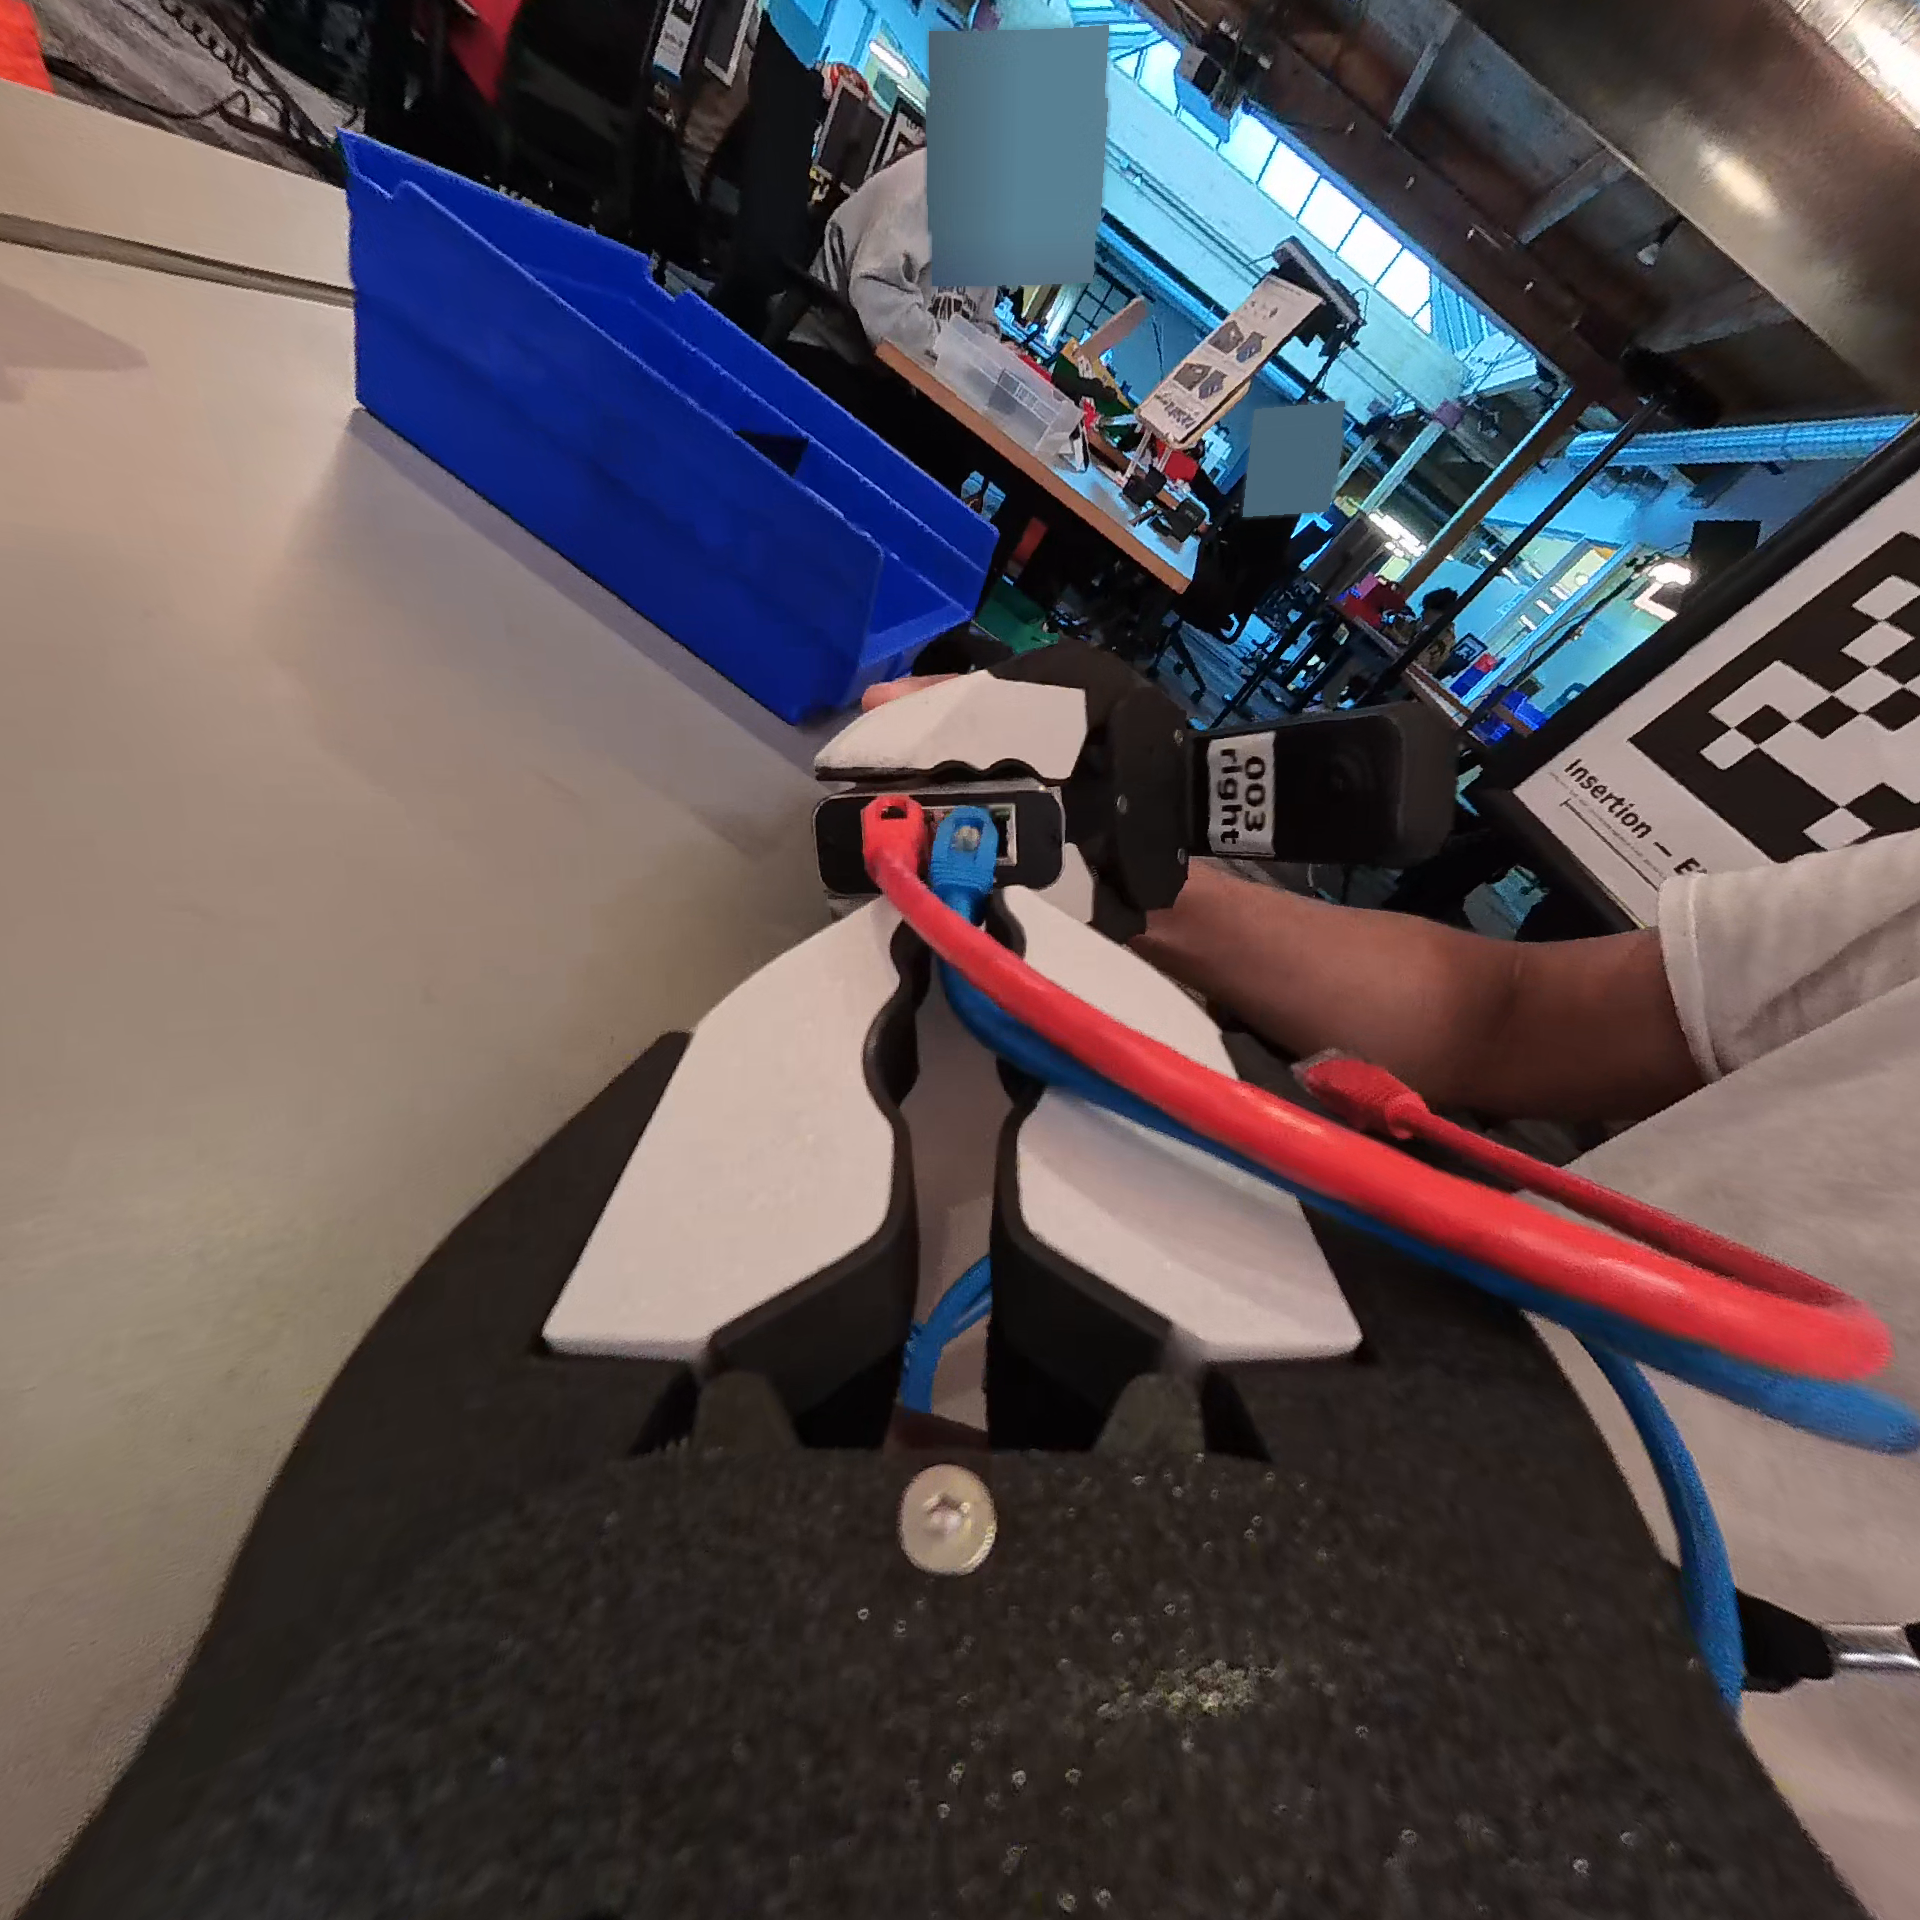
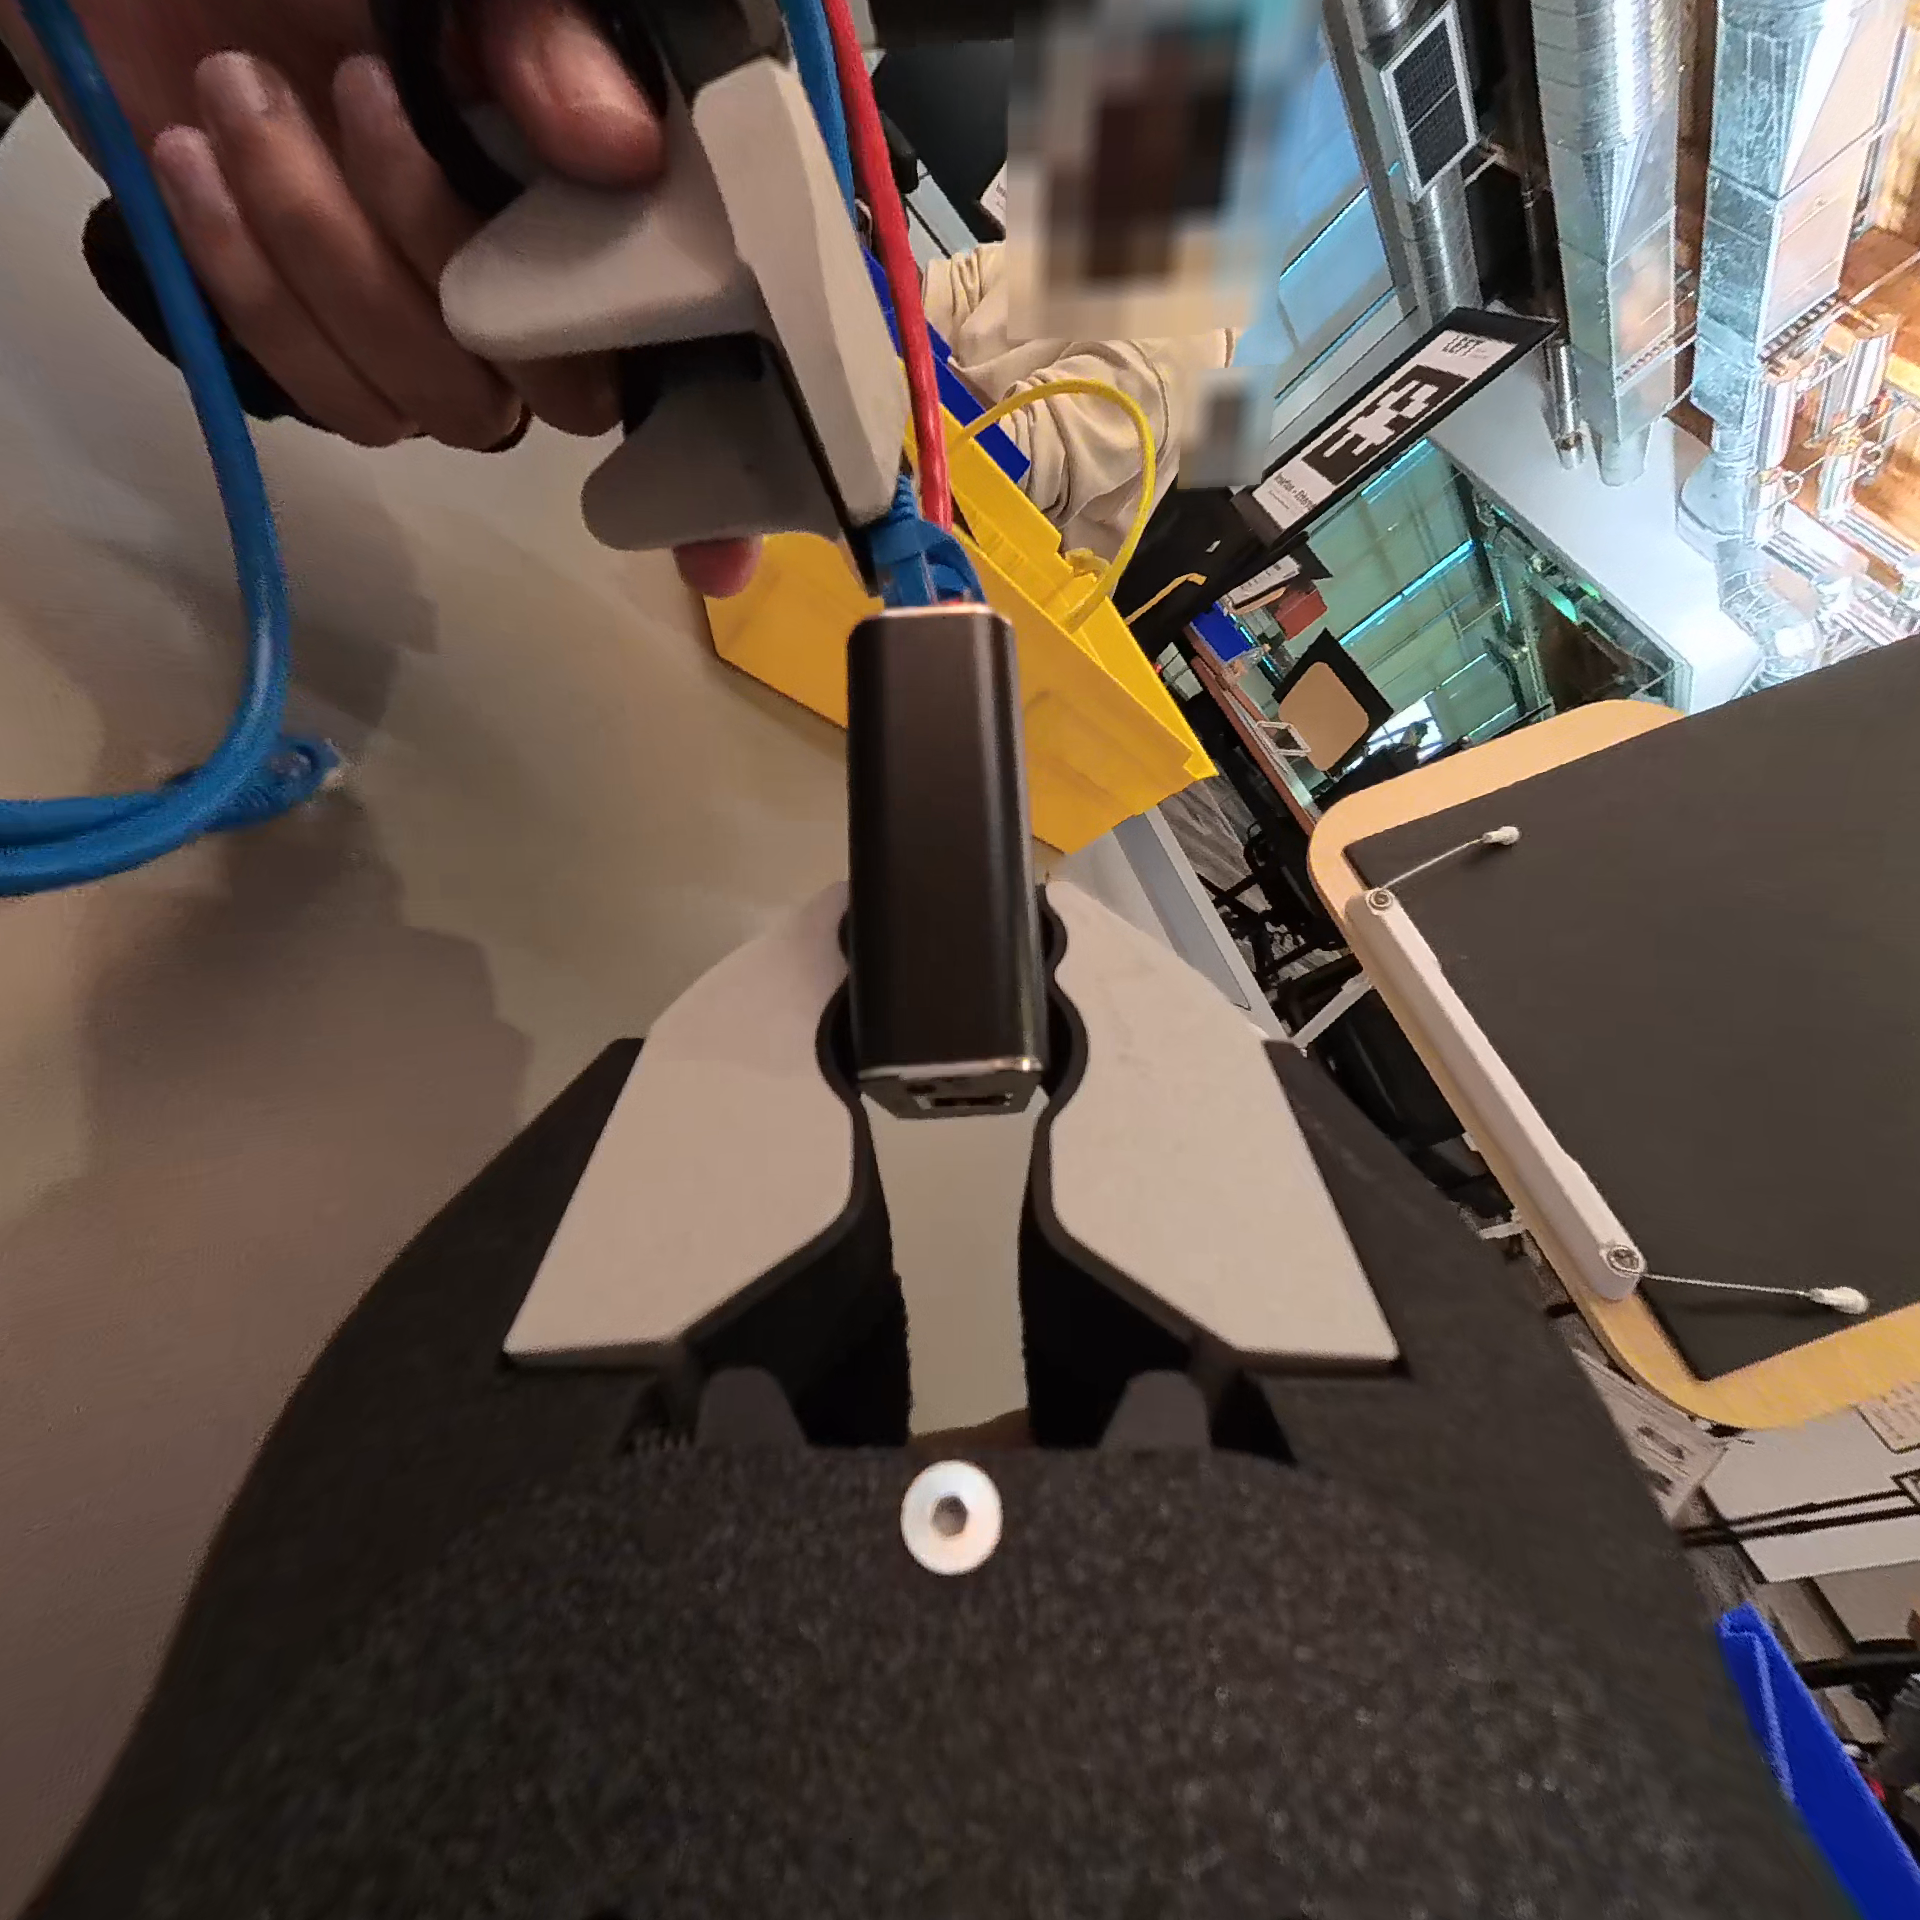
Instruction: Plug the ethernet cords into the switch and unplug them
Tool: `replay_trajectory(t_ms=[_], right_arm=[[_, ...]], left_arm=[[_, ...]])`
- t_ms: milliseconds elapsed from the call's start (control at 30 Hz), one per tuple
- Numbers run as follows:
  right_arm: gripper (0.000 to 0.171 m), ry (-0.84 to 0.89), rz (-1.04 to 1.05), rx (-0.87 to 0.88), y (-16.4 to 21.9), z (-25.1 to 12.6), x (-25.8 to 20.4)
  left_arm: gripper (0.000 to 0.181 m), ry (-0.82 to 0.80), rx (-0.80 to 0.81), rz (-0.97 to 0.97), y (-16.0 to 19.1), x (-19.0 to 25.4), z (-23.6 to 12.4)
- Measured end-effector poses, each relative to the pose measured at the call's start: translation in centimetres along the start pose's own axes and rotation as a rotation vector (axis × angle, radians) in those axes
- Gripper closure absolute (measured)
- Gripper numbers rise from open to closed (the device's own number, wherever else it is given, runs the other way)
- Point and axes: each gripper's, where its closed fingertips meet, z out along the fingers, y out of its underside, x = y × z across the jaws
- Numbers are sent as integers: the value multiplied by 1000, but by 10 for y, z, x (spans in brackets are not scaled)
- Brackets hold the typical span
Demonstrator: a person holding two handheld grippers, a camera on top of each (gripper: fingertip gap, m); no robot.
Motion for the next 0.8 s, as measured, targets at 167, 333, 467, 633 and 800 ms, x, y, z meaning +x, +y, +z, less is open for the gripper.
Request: replay_trajectory(t_ms=[167, 333, 467, 633, 800], right_arm=[[145, 7, -60, -54, 11, 2, -2], [145, 21, -148, -174, 19, 4, -4], [145, 16, -180, -269, 27, 3, -8], [143, -28, -11, -299, 25, 2, -11], [144, -38, -45, -284, 19, -3, -18]], left_arm=[[172, -10, -20, -8, 5, -2, 3], [172, -66, -38, -33, 13, -10, 7], [172, -106, -62, -22, 19, -16, 8], [172, -89, -42, -16, 16, -17, 8], [172, -101, -63, 1, 21, -18, 11]])
